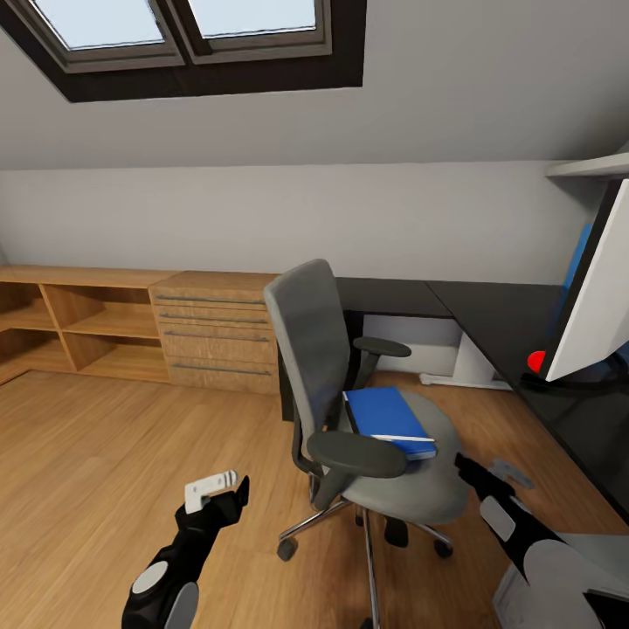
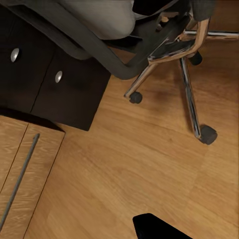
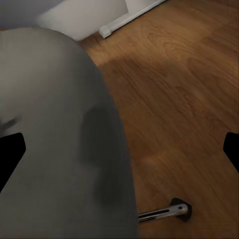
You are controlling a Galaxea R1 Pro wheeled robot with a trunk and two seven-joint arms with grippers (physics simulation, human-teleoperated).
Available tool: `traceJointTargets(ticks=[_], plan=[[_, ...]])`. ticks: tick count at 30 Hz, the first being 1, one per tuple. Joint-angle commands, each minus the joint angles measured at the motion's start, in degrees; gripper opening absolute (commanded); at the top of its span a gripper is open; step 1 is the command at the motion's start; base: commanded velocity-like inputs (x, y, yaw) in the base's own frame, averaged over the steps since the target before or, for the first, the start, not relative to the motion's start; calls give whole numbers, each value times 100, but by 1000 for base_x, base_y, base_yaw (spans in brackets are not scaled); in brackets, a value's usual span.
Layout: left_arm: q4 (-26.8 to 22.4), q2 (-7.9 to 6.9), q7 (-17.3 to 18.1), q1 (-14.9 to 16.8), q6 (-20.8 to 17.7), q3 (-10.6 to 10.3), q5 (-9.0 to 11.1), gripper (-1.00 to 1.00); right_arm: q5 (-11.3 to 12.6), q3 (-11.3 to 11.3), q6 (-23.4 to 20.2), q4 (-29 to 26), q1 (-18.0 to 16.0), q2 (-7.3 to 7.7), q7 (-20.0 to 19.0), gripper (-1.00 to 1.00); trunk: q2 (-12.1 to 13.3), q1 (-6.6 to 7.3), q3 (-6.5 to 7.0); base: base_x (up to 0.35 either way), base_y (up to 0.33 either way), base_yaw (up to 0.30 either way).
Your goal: In the bedroom, organize the workspace by keeping the computer under the desk, ensuring the monitor is on the desk, placing the keyboard on the desk next to the monitor, placing the mouse on the desk next to the keyboard, moving the folder from the swivel chair onto the desk next to the mouse, stacking the notebook on top of the folder with the pen on top of the notebook, and positioning the swivel chair next to the desk.
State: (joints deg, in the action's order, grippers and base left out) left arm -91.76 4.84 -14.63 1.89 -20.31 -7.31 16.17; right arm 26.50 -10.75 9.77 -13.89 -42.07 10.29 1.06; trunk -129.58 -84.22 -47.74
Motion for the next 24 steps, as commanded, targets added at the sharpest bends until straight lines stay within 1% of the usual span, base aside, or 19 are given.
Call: traceJointTargets(ticks=[1,3,4,7,8,9,10,13,14,15,19,24], plan=[[-11,-17,-49,1,-21,-8,93,100,132,29,-77,-11,-3,28,-45,100,-3,1,-6,0,0,0],[-17,-27,-49,2,-23,-8,136,100,226,29,-175,-21,-3,49,-83,100,-3,1,-6,0,0,0],[-22,-33,-49,3,-24,-7,186,100,339,29,-260,-29,-3,65,-107,100,-3,1,-6,0,0,0],[-33,-39,-49,3,-25,-4,262,100,498,29,-351,-39,-2,91,-137,100,-3,1,-6,0,0,0],[-52,-41,-49,2,-25,13,307,100,585,29,-387,-44,-3,117,-159,100,-3,1,-6,0,0,0],[-78,-40,-49,2,-25,110,376,100,719,29,-438,-49,-3,155,-208,100,-3,1,-6,0,0,0],[-85,-37,-49,1,-25,160,396,100,772,29,-492,-50,-3,166,-245,100,-3,1,-6,0,0,0],[-93,-27,-47,3,-24,213,419,100,892,29,-703,-51,-3,192,-414,100,-3,1,-6,0,0,0],[-95,-22,-48,4,-20,224,426,100,989,28,-815,-52,-3,249,-576,100,-3,1,-6,0,0,0],[-96,-21,-48,4,-19,225,427,100,1015,28,-832,-50,-3,268,-614,100,-3,1,-6,0,0,0],[-97,-12,-49,4,-17,216,430,100,1165,29,-889,-48,-2,366,-830,100,-163,-87,-78,0,0,0],[-97,-10,-49,3,-17,213,431,100,1187,29,-890,-48,-3,376,-872,100,-364,-197,-167,0,0,0]])
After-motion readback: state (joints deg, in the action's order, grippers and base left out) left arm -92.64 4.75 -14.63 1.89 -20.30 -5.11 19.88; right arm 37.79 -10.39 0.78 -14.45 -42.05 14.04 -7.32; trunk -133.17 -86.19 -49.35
